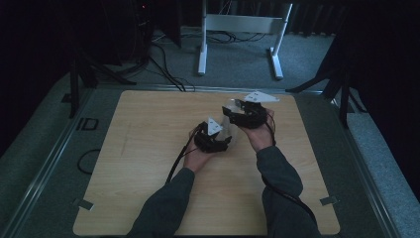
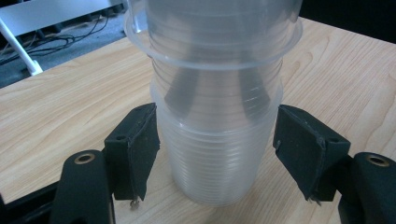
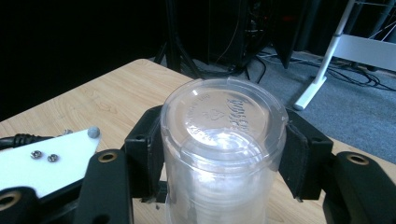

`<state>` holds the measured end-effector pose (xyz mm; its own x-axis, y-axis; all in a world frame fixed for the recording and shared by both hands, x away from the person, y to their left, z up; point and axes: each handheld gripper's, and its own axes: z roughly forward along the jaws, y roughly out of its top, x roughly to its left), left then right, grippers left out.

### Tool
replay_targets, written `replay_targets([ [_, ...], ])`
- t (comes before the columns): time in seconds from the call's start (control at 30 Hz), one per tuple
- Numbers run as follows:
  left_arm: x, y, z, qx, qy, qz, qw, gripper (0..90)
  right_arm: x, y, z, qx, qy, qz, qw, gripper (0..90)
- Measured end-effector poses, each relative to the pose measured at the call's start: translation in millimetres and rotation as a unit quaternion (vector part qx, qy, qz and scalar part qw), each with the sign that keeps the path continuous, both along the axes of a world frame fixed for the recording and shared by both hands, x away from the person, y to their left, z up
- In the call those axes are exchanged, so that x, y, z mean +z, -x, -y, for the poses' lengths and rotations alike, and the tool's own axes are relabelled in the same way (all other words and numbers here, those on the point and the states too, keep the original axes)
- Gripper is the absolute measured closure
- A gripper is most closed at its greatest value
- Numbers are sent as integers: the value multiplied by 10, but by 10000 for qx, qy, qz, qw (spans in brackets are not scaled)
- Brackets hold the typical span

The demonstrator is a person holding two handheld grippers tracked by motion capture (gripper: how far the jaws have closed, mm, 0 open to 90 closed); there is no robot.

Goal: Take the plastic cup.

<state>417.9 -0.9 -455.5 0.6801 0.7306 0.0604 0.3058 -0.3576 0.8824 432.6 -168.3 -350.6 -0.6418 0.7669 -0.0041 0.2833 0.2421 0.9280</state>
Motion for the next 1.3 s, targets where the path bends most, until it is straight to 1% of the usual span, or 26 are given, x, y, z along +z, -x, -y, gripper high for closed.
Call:
replay_targets([
  [0.1,1,6,-3,-6,19,-19,10000,314,16,13,2,-10,-14,17,10000,401],
  [0.27,17,19,-12,-30,29,-4,10000,314,78,39,23,1,-129,40,9999,406],
  [0.33,28,22,-16,-5,78,-4,10000,314,93,50,28,7,-168,52,9998,407],
  [0.57,33,1,-40,30,119,-11,9999,317,134,53,26,0,-154,91,9998,406],
  [0.77,34,2,-39,30,95,-6,9999,318,167,60,30,-8,-156,116,9998,407],
  [0.83,47,11,-41,28,84,12,10000,320,215,77,35,-15,-156,147,9998,407],
  [1.03,65,21,-46,51,61,31,10000,320,284,102,45,-41,-195,207,9996,406],
  [1.3,84,36,-48,44,84,51,9999,321,374,128,46,-33,-192,278,9994,407],
])
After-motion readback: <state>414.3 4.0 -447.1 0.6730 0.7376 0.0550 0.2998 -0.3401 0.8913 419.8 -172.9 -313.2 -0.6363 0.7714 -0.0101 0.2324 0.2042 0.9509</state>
